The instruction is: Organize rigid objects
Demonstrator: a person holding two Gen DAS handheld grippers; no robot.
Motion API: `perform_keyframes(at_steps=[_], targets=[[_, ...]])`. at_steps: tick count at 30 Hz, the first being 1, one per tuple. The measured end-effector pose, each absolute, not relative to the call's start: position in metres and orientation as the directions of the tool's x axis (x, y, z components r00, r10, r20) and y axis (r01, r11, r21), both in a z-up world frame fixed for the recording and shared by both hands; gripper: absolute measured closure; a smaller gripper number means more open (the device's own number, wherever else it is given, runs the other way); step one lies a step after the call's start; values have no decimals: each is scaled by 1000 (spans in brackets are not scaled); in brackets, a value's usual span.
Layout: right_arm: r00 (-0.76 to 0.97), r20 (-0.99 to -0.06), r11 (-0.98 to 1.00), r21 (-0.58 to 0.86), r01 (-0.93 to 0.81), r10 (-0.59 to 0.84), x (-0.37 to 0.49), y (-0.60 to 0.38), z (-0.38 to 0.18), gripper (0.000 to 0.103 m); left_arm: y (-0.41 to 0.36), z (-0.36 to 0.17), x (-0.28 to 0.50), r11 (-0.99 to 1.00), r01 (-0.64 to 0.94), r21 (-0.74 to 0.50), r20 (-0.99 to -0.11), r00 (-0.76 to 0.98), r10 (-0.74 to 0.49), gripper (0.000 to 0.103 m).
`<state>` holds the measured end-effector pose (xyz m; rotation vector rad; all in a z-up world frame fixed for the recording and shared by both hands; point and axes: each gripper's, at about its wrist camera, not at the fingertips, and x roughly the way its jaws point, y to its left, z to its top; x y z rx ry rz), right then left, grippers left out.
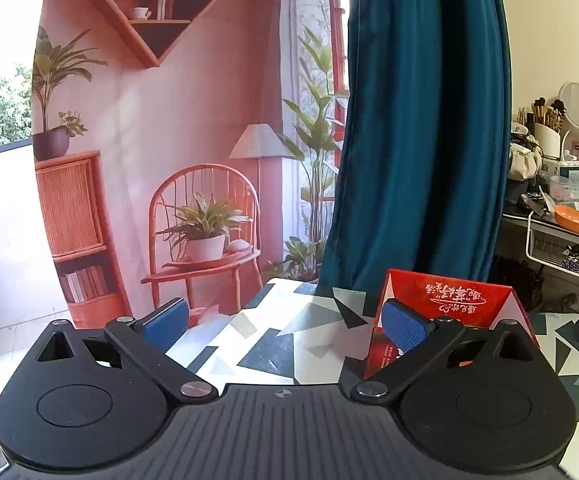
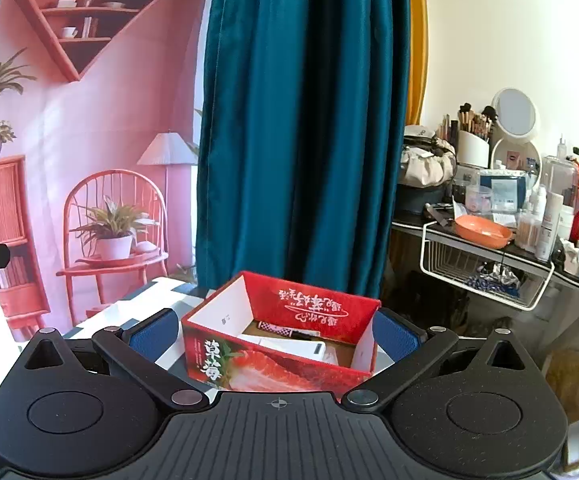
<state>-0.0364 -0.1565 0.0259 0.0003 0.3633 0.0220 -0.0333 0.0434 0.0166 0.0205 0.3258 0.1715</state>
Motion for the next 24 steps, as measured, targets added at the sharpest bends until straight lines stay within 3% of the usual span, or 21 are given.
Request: perform_keyframes(at_steps=[24], targets=[[928, -371, 1000, 23, -13, 21, -40, -159, 20, 0, 43, 14, -32, 984, -174, 44, -342, 922, 178, 0]])
